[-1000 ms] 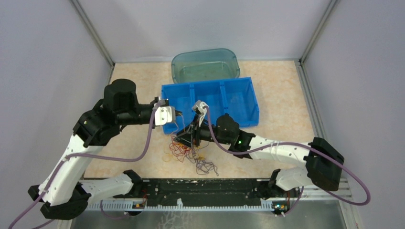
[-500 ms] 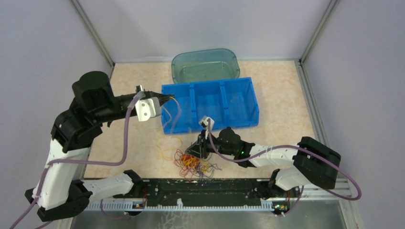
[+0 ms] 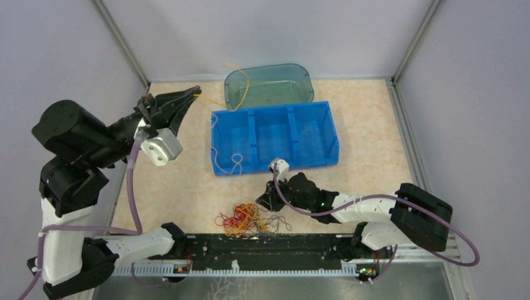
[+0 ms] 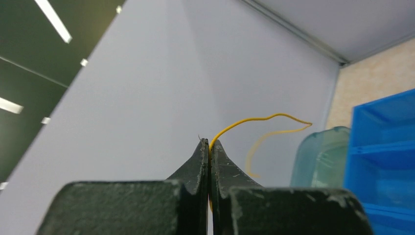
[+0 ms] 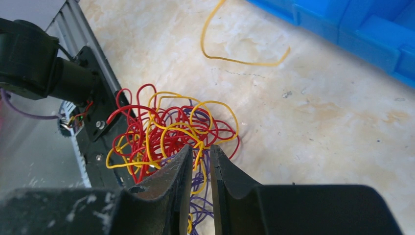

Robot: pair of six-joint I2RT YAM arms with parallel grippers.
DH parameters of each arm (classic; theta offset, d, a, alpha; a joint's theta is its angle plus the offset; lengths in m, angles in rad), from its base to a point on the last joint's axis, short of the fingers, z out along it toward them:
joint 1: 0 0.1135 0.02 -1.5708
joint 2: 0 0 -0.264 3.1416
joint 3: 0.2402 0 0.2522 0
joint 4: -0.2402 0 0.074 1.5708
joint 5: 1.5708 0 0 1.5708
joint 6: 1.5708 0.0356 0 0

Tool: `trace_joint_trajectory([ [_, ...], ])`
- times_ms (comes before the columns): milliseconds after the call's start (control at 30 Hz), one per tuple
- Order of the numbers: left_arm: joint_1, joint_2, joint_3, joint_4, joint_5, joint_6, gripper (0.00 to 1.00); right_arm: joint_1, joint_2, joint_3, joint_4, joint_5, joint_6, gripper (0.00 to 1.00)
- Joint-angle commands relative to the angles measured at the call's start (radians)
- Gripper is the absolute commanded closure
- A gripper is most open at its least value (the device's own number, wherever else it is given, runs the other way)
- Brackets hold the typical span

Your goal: Untangle the cables

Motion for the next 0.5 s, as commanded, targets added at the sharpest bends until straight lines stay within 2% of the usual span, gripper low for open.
trace_joint_trajectory([
  [0,-0.006,0.003,-0.040,0.237,-0.048,0.170,1.00,0.011,-0.062,0.047,-0.015,0.071,-0.031,0.79],
  [267,-0.006,0.081,-0.085,0.632,-0.094,0.367,1.00,0.011,-0.125,0.056,-0.034,0.100,-0.023,0.71],
  [467,-0.006,0.150,-0.072,0.660,-0.101,0.374,1.00,0.011,-0.163,0.052,-0.035,0.109,-0.017,0.70],
])
